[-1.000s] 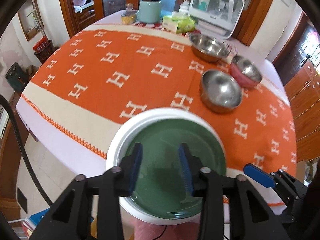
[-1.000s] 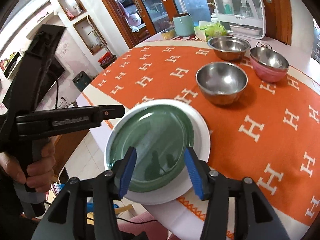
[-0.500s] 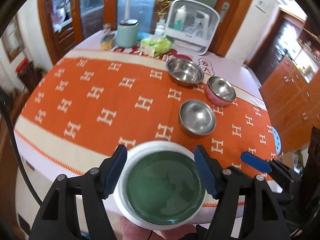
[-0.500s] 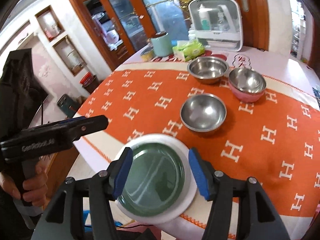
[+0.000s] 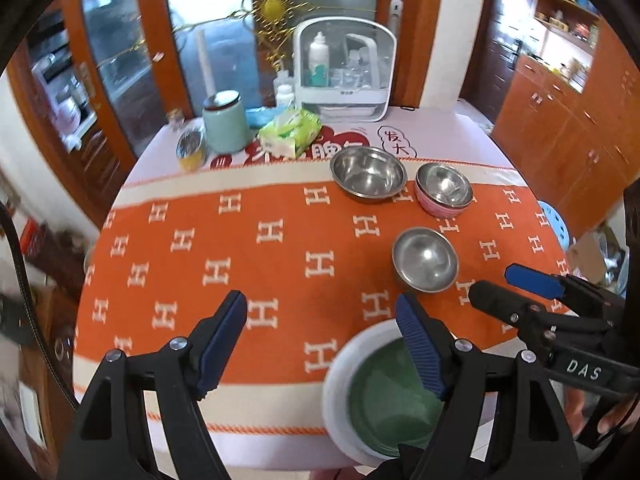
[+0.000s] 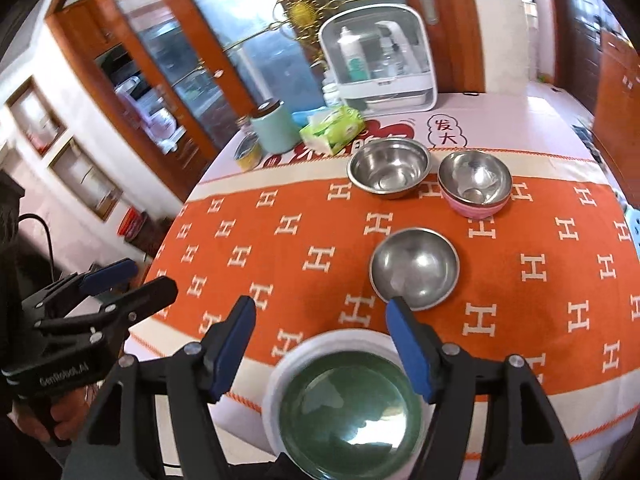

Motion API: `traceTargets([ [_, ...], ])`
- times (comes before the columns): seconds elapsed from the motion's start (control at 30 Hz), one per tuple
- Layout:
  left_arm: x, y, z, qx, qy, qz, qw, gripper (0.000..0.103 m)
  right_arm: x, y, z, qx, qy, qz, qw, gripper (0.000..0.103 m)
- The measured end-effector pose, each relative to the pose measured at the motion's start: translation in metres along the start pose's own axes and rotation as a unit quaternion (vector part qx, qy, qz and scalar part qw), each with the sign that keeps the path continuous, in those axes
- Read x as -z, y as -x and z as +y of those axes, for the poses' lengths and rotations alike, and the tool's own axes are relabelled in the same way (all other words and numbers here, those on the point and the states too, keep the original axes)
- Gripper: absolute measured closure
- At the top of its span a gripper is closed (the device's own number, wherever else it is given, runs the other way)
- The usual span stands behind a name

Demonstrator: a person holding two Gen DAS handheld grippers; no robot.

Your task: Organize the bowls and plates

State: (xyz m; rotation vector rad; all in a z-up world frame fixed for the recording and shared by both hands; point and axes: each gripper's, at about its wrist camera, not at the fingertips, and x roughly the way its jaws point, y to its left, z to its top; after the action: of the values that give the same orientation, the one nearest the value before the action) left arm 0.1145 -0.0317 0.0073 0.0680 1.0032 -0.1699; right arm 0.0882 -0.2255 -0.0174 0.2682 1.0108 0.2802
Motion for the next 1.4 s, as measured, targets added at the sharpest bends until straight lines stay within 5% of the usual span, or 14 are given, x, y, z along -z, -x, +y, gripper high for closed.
traceTargets([
  [0.37,-0.063,-0.018,0.041,0.028,-0.041,0.008,0.9987,0.024,-0.041,-0.006,0.027,0.057,-0.03,-0.035,0.997,0.034],
  [0.83,-0.141,-0.057,0.027,0.047,-0.056,-0.012,0.9972,0.022,-0.102,-0.039,-0.011,0.072,-0.096,-0.03,0.992,0.033],
  [1.4,-0.181,-0.198,0.006,0.025,-0.084,0.086,0.9924,0.022,-0.128,-0.136,-0.074,0.065,-0.126,-0.005,0.99,0.033],
])
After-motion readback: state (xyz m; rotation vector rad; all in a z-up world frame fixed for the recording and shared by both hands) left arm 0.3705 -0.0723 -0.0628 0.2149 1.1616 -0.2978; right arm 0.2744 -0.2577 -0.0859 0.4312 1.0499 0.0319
